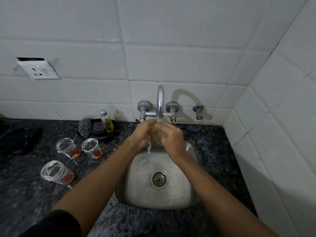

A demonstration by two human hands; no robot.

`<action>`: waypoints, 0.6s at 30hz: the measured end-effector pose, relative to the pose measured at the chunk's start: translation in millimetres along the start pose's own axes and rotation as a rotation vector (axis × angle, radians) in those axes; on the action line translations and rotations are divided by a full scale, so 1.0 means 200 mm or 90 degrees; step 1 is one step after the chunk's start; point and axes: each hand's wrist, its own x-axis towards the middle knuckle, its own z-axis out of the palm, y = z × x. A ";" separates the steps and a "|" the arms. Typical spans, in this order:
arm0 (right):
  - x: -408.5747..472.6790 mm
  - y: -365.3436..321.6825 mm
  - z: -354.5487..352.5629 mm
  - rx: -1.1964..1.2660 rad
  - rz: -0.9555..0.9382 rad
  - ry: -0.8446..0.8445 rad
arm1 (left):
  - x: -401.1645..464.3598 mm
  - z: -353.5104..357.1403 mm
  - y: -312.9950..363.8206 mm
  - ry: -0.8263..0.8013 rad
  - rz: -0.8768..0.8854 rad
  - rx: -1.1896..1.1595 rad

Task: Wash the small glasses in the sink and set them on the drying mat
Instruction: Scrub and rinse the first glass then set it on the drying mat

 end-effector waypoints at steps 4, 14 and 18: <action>0.03 -0.05 0.02 0.022 0.299 -0.061 | 0.01 -0.01 -0.02 -0.050 0.031 -0.086; 0.01 0.09 -0.09 0.521 0.546 -0.489 | -0.03 -0.03 -0.01 -0.007 0.191 0.014; 0.02 0.03 -0.09 0.380 0.495 -0.381 | -0.08 0.02 -0.01 -0.051 0.362 0.311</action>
